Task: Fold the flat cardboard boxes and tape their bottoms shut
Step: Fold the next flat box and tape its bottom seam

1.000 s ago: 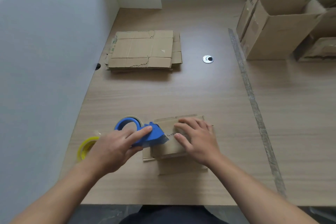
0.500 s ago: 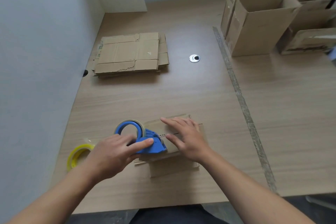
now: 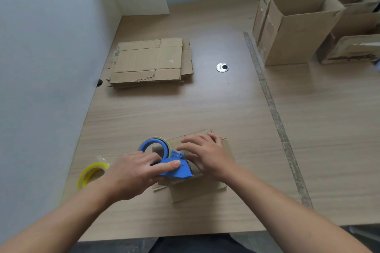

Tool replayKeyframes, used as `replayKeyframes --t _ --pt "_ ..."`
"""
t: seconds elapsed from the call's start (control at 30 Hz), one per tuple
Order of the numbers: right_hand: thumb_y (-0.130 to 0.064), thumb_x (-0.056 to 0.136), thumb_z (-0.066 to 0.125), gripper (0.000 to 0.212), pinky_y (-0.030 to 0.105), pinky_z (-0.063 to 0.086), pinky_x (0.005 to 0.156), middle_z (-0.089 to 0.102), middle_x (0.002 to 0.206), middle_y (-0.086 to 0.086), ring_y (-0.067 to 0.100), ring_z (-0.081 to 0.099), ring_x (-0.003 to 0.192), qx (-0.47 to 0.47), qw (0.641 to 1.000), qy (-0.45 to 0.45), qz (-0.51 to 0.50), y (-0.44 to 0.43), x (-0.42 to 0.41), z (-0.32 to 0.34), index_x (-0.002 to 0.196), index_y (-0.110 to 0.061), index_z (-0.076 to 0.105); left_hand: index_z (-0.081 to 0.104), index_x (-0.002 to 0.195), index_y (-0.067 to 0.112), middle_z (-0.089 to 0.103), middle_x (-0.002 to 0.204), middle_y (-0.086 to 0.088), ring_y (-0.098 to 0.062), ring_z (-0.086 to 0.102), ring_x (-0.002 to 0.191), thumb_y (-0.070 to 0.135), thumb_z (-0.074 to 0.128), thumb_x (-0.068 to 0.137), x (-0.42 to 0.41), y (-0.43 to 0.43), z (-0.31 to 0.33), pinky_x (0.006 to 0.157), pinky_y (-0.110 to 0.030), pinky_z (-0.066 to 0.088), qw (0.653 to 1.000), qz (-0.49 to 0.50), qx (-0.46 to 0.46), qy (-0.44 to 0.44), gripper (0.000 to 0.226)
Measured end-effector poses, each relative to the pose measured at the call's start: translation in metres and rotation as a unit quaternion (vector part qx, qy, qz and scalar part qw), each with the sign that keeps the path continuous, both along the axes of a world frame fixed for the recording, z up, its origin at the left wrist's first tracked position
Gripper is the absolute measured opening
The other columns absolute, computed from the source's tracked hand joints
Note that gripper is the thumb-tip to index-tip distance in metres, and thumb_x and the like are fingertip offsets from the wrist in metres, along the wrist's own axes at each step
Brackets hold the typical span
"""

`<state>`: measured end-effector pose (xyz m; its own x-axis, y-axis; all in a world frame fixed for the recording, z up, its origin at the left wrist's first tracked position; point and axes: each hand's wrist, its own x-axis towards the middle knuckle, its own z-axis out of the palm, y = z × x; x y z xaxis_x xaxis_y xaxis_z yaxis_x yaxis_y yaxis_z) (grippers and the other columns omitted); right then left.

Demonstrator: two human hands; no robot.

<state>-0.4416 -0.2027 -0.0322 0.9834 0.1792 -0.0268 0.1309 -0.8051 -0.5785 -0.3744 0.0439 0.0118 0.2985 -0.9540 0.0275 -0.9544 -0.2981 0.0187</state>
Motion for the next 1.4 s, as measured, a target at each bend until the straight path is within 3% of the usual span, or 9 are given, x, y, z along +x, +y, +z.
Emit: replayKeyframes --t 0.1,0.37,0.5,0.6,0.77,0.93,1.07,1.17,1.4 --pt "-0.039 0.102 0.047 0.024 0.045 0.009 0.112 0.057 0.13 -0.022 0.004 0.038 0.132 0.012 1.0 0.014 -0.001 0.002 0.004 0.001 0.122 -0.038 0.061 0.034 0.146 0.039 0.058 0.082 0.008 -0.012 0.05 0.056 0.043 0.044 0.092 0.0 -0.001 0.001 0.045 -0.022 0.039 1.0 0.007 0.001 -0.002 0.056" --pt "-0.039 0.095 0.061 0.015 0.035 0.03 0.094 0.062 0.097 -0.016 0.011 0.055 0.103 0.045 0.999 0.011 -0.016 -0.013 0.014 0.007 0.095 -0.025 0.064 0.038 0.143 0.038 0.06 0.081 0.008 -0.013 0.053 0.055 0.039 0.064 0.087 -0.001 -0.004 0.004 0.044 -0.022 0.04 1.0 0.008 0.001 -0.004 0.062" --pt "-0.04 0.092 0.065 0.023 0.033 0.029 0.096 0.063 0.11 -0.015 0.009 0.054 0.11 0.051 0.997 0.045 -0.037 -0.009 0.019 0.01 0.111 -0.027 0.063 0.038 0.144 0.037 0.06 0.083 0.007 -0.012 0.053 0.056 0.035 0.083 0.073 -0.003 -0.002 0.003 0.045 -0.021 0.04 1.0 0.014 0.013 0.001 0.083" --pt "-0.036 0.094 0.062 0.031 0.029 0.021 0.093 0.06 0.124 -0.015 0.005 0.047 0.119 0.047 0.996 0.045 -0.057 -0.002 0.02 0.01 0.124 -0.032 0.06 0.038 0.143 0.038 0.06 0.083 0.007 -0.013 0.052 0.056 0.036 0.07 0.085 -0.002 -0.002 0.001 0.045 -0.021 0.04 1.0 0.01 -0.007 -0.005 0.067" --pt "-0.03 0.098 0.055 0.016 0.03 0.017 0.091 0.059 0.117 -0.014 0.008 0.046 0.12 0.04 0.995 0.056 -0.068 0.004 0.023 0.012 0.099 -0.024 0.07 0.039 0.143 0.038 0.059 0.082 0.007 -0.014 0.051 0.055 0.036 0.067 0.086 -0.002 -0.001 -0.002 0.044 -0.022 0.04 1.0 0.011 -0.015 -0.007 0.063" --pt "-0.028 0.097 0.053 0.017 0.029 0.018 0.092 0.06 0.115 -0.013 0.008 0.047 0.117 0.041 0.995 0.06 -0.074 0.005 0.023 0.013 0.096 -0.022 0.069 0.037 0.143 0.039 0.059 0.084 0.008 -0.013 0.053 0.057 0.039 0.051 0.092 -0.002 0.001 -0.002 0.045 -0.022 0.041 1.0 0.008 -0.015 -0.012 0.053" --pt "-0.047 0.095 0.056 0.023 0.034 0.023 0.095 0.059 0.116 -0.015 0.007 0.046 0.115 0.053 0.993 0.087 -0.064 0.003 0.026 0.018 0.096 -0.027 0.068 0.036 0.145 0.038 0.06 0.084 0.006 -0.013 0.053 0.057 0.039 0.049 0.093 -0.002 0.003 -0.001 0.044 -0.022 0.042 1.0 0.004 -0.014 -0.011 0.054" --pt "-0.043 0.093 0.061 0.013 0.032 0.02 0.093 0.057 0.117 -0.016 0.008 0.044 0.117 0.035 0.992 0.104 -0.061 0.005 0.027 0.021 0.091 -0.03 0.063 0.036 0.145 0.039 0.06 0.084 0.007 -0.013 0.053 0.057 0.04 0.046 0.093 -0.003 0.002 -0.001 0.044 -0.022 0.042 1.0 0.009 -0.011 -0.008 0.053" --pt "-0.025 0.094 0.057 0.007 0.035 0.035 0.094 0.057 0.1 -0.01 0.016 0.054 0.106 0.062 0.99 0.094 -0.081 0.009 0.031 0.032 0.088 -0.028 0.058 0.039 0.141 0.041 0.06 0.082 0.009 -0.014 0.053 0.056 0.039 0.065 0.087 0.0 -0.002 0.002 0.047 -0.021 0.038 1.0 0.019 -0.008 -0.008 0.06"
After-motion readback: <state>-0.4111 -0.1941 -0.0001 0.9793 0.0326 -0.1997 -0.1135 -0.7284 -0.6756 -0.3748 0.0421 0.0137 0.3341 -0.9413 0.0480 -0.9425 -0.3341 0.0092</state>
